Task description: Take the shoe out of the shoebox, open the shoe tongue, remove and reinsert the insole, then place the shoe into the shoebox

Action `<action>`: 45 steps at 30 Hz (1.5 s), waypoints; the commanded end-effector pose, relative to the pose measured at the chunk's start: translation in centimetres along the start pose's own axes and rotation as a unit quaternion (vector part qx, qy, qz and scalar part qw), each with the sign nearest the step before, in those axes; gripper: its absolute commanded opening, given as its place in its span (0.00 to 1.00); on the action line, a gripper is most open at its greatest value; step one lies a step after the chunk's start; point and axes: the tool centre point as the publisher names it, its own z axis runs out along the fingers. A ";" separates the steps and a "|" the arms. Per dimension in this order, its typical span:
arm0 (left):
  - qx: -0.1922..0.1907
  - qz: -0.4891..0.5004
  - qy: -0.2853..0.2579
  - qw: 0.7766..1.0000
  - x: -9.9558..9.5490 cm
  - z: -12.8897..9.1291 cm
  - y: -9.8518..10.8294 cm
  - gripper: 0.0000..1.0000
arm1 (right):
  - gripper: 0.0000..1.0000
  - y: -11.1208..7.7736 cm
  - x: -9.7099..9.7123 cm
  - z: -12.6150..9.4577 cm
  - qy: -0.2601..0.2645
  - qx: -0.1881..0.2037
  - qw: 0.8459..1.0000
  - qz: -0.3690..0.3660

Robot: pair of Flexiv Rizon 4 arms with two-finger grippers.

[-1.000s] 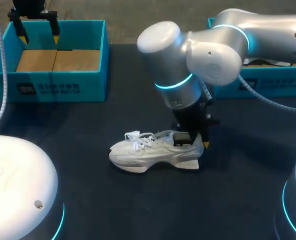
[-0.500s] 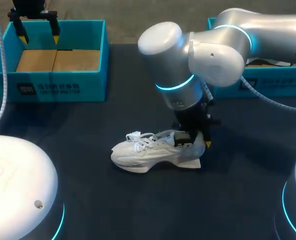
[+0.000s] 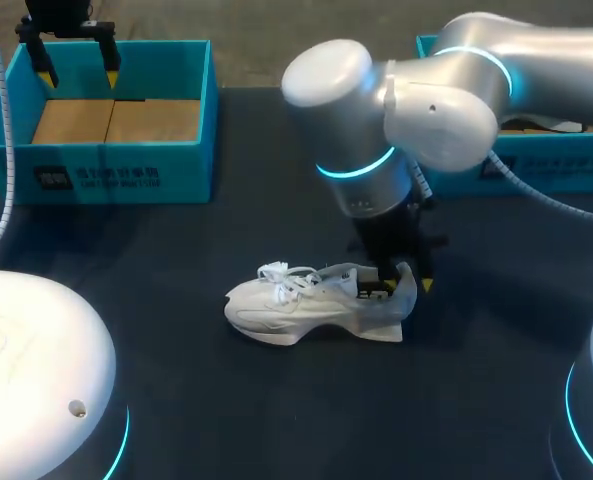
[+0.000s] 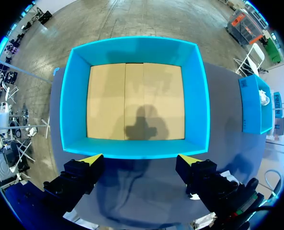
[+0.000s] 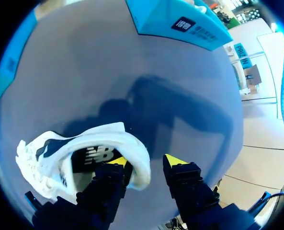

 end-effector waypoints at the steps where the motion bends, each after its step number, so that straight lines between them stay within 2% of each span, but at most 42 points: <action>1: 0.000 0.000 0.000 1.000 0.0 0.0 0.0 1.00 | 0.44 -1.3 -1.4 -2.8 0.014 -0.030 0.999 0.005; 4: 0.000 0.000 0.000 1.000 0.0 0.0 0.0 1.00 | 0.44 -1.5 -1.3 -4.1 0.043 -0.038 0.998 -0.017; 7: 0.000 0.000 0.000 1.000 0.0 0.0 0.0 1.00 | 0.45 -1.5 -0.8 -5.4 0.076 -0.065 0.993 -0.064; 10: 0.000 0.000 0.000 1.000 0.0 0.0 0.0 1.00 | 0.48 -1.7 -0.3 -6.9 0.119 -0.104 0.979 -0.131; 11: 0.000 0.000 0.000 1.000 0.0 0.0 0.0 1.00 | 0.56 -1.7 -0.1 -7.5 0.130 -0.111 0.973 -0.154; 13: 0.000 0.000 0.000 1.000 0.0 0.0 0.0 1.00 | 0.93 -1.6 0.1 -8.1 0.136 -0.130 0.962 -0.196; 14: 0.000 0.000 0.000 1.000 0.0 0.0 0.0 1.00 | 1.00 -1.5 0.1 -8.3 0.142 -0.141 0.956 -0.214; 20: 0.000 0.000 0.000 1.000 0.0 0.0 0.0 1.00 | 1.00 0.2 0.6 -9.8 0.181 -0.184 0.920 -0.293; 22: 0.000 0.000 0.000 1.000 0.0 0.0 0.0 1.00 | 1.00 0.6 0.9 -10.3 0.200 -0.190 0.901 -0.335; 24: 0.000 0.000 0.000 1.000 0.0 0.0 0.0 1.00 | 1.00 0.8 1.1 -10.8 0.236 -0.192 0.871 -0.386; 28: 0.000 0.000 0.000 1.000 0.0 0.0 0.0 1.00 | 1.00 0.9 1.2 -11.6 0.280 -0.169 0.800 -0.504; 29: 0.000 0.000 0.000 1.000 0.0 0.0 0.0 1.00 | 1.00 0.9 1.1 -11.7 0.293 -0.157 0.776 -0.536; 45: 0.000 0.000 0.000 1.000 0.0 0.0 0.0 1.00 | 1.00 0.9 1.1 -11.7 0.293 -0.157 0.776 -0.536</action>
